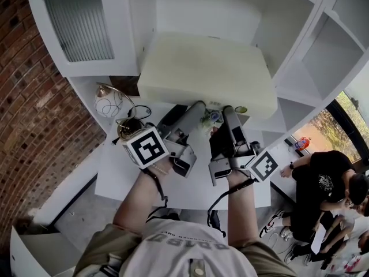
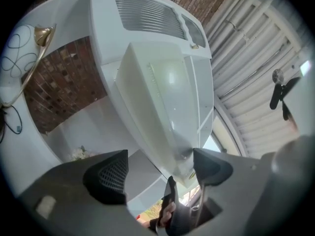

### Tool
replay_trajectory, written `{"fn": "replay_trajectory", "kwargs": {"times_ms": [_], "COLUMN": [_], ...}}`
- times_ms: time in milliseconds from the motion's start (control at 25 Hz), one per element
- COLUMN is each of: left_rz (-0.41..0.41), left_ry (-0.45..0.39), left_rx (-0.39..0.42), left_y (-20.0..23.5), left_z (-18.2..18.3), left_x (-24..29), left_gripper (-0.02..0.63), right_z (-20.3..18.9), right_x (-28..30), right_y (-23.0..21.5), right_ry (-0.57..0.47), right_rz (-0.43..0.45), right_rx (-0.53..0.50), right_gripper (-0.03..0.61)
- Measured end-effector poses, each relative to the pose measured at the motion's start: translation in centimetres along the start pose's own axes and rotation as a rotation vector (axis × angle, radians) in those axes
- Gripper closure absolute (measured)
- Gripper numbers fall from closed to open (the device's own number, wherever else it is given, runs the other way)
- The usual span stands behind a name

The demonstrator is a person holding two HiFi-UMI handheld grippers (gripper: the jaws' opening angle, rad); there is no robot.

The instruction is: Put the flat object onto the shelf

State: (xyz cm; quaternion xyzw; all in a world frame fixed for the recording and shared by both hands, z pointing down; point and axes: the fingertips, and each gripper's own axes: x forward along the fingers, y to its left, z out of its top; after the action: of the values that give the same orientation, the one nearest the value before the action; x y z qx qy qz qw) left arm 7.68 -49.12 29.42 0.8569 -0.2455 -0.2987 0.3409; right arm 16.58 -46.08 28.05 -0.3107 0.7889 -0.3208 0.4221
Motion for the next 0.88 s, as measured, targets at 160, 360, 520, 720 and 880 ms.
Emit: {"fn": "replay_trajectory", "kwargs": {"times_ms": [160, 360, 520, 720, 880], "left_rz": [0.013, 0.019, 0.033, 0.041, 0.060], "left_ry": [-0.011, -0.011, -0.019, -0.013, -0.002], "left_rx": [-0.012, -0.015, -0.023, -0.028, -0.015], "left_y": [0.6, 0.8, 1.5, 2.0, 2.4], "left_z": [0.1, 0.3, 0.4, 0.4, 0.1], "left_x": [0.3, 1.0, 1.7, 2.4, 2.4], "left_gripper": [0.186, 0.186, 0.186, 0.186, 0.186], "right_z": [0.3, 0.7, 1.2, 1.8, 2.3], "right_x": [-0.3, 0.2, 0.8, 1.3, 1.6], "right_y": [-0.6, -1.0, -1.8, -2.5, -2.7], "right_ry": [-0.006, 0.002, 0.006, 0.000, -0.011], "right_rz": [-0.015, -0.022, -0.039, -0.050, -0.051], "right_rx": [0.002, -0.018, -0.030, -0.037, -0.038], "right_gripper": [0.351, 0.351, 0.351, 0.351, 0.347]}}
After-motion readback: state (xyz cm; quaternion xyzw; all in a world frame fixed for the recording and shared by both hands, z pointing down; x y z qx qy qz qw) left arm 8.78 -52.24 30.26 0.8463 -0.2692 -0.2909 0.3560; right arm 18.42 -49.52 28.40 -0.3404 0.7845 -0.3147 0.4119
